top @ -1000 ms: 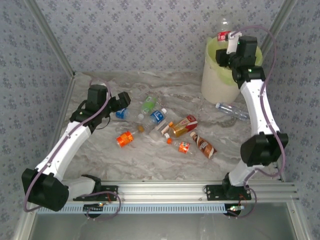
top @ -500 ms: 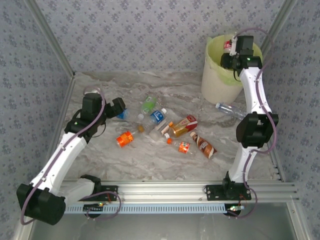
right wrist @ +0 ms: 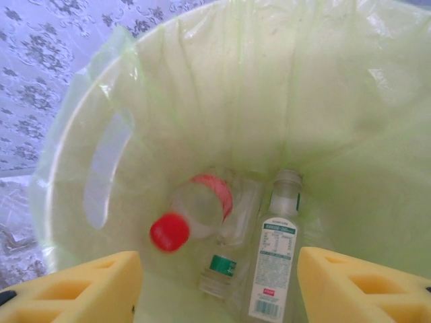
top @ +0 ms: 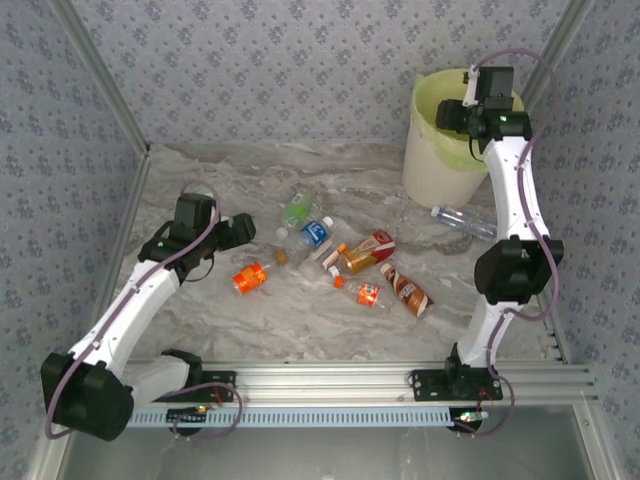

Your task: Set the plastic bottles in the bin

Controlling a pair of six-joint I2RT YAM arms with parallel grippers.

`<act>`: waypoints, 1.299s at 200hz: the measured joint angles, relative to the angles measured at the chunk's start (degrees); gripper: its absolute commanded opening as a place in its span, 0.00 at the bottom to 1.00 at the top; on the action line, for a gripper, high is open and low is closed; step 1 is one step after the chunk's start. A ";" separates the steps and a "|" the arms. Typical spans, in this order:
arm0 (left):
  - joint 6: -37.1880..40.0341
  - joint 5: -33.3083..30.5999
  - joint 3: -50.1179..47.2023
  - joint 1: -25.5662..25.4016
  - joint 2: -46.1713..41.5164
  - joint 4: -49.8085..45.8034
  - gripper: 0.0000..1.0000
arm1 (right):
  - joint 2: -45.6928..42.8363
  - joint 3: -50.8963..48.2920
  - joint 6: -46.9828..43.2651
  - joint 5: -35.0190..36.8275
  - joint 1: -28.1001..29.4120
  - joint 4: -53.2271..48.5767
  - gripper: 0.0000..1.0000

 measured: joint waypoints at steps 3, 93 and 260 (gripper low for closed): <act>0.02 0.04 -0.02 0.00 0.15 -0.13 1.00 | -0.68 -0.66 0.11 0.04 0.11 0.15 0.69; -13.97 0.33 -5.73 -0.02 1.84 -2.38 0.99 | -21.29 -25.24 1.81 -0.44 5.31 15.34 0.96; -1.11 -2.91 -18.95 -7.91 1.07 4.33 0.99 | -39.56 -51.82 -0.74 -4.11 12.92 29.57 1.00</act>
